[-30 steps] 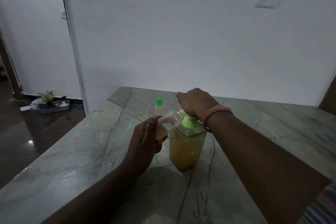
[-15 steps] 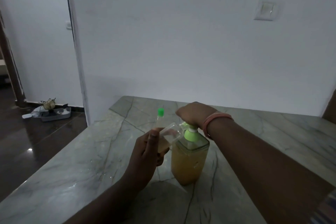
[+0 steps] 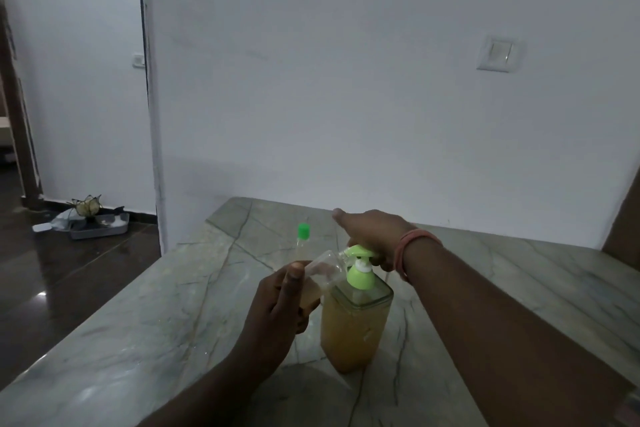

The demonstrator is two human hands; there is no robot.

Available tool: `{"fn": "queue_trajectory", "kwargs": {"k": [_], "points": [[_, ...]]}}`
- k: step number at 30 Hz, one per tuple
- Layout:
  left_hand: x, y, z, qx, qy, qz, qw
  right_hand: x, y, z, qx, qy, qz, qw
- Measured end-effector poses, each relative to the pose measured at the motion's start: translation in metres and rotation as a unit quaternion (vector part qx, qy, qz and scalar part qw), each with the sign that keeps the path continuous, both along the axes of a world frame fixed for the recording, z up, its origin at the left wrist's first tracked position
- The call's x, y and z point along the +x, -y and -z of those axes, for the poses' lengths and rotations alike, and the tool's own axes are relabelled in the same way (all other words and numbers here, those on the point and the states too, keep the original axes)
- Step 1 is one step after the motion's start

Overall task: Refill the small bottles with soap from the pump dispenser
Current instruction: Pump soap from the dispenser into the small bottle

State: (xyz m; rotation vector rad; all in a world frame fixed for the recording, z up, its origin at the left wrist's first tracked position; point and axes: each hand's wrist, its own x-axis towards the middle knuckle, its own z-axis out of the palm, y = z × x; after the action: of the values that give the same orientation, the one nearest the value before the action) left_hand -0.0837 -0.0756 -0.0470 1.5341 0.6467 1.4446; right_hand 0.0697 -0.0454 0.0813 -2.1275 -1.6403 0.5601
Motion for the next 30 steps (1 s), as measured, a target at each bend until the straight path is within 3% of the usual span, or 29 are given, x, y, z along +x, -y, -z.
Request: {"fn": "queue_trajectory", "kwargs": {"k": [9, 17, 22, 30], "points": [[0.000, -0.006, 0.007, 0.006, 0.007, 0.012, 1.000, -0.003, -0.030, 0.021, 0.065, 0.005, 0.116, 0.991], [-0.001, -0.003, 0.005, -0.003, 0.005, 0.002, 1.000, -0.008, -0.020, 0.017, 0.077, 0.050, 0.080, 0.992], [0.000, -0.006, 0.006, -0.003, -0.010, -0.013, 1.000, -0.005, -0.026, 0.023, 0.081, 0.003, 0.107, 0.991], [-0.001, -0.006, 0.006, 0.001, -0.008, -0.008, 1.000, -0.006, -0.025, 0.021, 0.090, 0.014, 0.094, 0.991]]}}
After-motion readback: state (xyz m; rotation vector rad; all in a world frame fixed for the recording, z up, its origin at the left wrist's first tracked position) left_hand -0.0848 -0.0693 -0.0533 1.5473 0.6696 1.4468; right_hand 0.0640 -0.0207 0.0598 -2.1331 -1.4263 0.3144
